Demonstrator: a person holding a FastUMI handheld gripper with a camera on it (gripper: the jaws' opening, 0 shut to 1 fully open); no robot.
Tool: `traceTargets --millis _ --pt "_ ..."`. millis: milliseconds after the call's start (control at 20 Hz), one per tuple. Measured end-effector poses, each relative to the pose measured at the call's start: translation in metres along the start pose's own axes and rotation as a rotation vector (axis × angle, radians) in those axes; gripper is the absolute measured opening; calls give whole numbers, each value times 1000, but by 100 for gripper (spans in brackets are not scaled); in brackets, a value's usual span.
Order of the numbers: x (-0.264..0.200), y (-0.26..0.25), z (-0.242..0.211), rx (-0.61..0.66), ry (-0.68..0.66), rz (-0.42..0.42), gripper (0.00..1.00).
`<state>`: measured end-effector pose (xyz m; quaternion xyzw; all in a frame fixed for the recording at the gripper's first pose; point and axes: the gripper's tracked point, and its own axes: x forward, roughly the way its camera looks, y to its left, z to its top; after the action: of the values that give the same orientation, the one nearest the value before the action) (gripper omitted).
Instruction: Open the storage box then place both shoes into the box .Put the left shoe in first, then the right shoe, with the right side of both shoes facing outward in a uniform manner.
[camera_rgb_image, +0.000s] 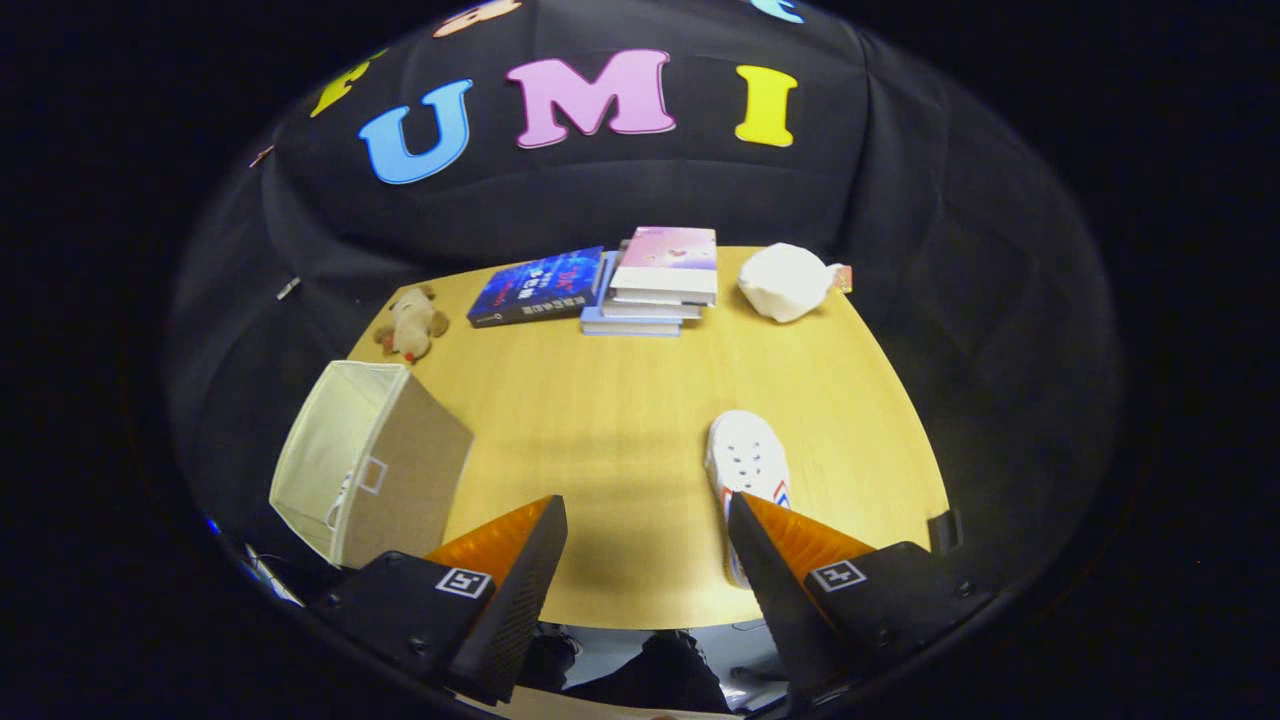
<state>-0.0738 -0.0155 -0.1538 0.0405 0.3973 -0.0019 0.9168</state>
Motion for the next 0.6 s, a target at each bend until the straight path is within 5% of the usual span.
traceTargets --millis 300,600 --pt "68 -108 -35 -75 99 -88 99" --pt "130 -142 -83 -128 259 -64 98"
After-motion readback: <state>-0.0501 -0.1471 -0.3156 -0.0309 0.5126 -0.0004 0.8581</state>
